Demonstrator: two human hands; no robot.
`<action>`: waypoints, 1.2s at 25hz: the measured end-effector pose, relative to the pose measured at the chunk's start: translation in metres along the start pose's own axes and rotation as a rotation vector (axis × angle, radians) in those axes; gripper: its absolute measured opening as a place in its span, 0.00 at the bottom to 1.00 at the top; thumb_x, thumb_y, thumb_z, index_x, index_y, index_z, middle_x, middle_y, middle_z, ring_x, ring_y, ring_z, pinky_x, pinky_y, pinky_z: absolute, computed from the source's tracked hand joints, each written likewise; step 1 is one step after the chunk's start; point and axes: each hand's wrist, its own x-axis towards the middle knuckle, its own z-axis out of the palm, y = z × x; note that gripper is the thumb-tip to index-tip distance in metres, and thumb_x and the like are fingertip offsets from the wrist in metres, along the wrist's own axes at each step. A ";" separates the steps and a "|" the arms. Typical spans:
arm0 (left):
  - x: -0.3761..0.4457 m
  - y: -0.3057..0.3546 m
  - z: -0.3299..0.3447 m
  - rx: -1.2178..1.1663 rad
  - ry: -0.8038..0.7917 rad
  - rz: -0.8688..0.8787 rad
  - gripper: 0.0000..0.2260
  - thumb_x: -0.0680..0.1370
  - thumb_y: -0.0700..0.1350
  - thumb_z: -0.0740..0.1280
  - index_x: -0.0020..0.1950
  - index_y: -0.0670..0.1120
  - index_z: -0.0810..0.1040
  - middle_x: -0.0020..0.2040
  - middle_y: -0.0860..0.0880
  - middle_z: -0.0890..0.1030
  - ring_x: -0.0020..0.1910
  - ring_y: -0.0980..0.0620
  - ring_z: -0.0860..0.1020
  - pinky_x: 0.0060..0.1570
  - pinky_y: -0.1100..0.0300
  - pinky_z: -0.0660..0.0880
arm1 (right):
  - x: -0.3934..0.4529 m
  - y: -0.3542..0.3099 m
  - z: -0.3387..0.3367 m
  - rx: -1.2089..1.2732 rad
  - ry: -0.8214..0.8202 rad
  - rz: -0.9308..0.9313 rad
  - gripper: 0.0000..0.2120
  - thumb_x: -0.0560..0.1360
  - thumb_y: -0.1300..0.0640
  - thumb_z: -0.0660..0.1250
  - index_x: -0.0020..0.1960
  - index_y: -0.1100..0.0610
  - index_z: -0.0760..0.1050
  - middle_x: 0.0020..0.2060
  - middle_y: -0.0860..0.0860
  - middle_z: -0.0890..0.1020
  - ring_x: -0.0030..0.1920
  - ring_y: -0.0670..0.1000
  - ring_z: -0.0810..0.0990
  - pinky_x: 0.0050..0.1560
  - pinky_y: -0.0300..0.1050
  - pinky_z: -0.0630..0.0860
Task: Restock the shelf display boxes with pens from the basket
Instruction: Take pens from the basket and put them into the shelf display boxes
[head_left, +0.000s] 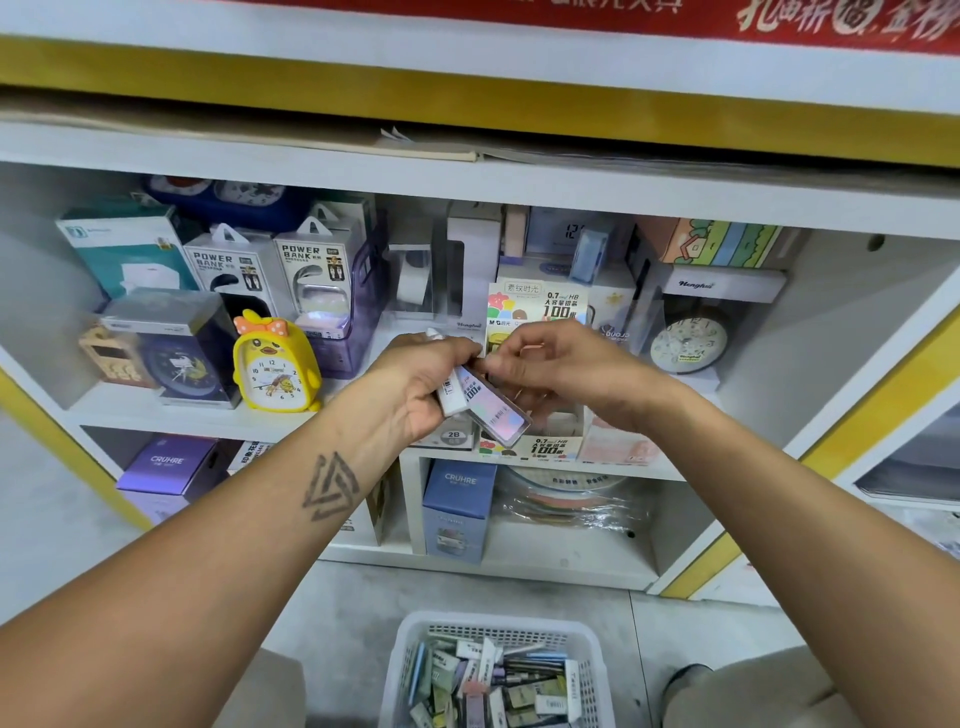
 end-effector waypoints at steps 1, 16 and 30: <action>0.001 -0.001 0.000 -0.020 0.009 0.001 0.03 0.77 0.32 0.67 0.45 0.37 0.75 0.34 0.40 0.79 0.28 0.47 0.79 0.26 0.56 0.79 | -0.002 0.001 0.003 0.029 -0.085 0.019 0.16 0.72 0.52 0.77 0.52 0.62 0.79 0.43 0.65 0.84 0.38 0.56 0.84 0.36 0.47 0.81; 0.008 -0.005 -0.004 -0.074 -0.026 -0.180 0.07 0.81 0.40 0.65 0.44 0.42 0.72 0.27 0.43 0.76 0.19 0.55 0.70 0.20 0.68 0.68 | -0.016 0.001 -0.029 -0.188 0.267 -0.125 0.35 0.73 0.72 0.70 0.68 0.39 0.68 0.51 0.52 0.84 0.45 0.59 0.85 0.47 0.53 0.84; 0.000 -0.006 0.000 -0.050 -0.162 -0.297 0.07 0.75 0.34 0.60 0.51 0.38 0.74 0.40 0.40 0.78 0.33 0.47 0.76 0.34 0.57 0.76 | -0.002 0.016 -0.017 -0.701 0.458 -0.336 0.19 0.73 0.64 0.74 0.57 0.48 0.73 0.47 0.47 0.78 0.44 0.48 0.76 0.48 0.44 0.74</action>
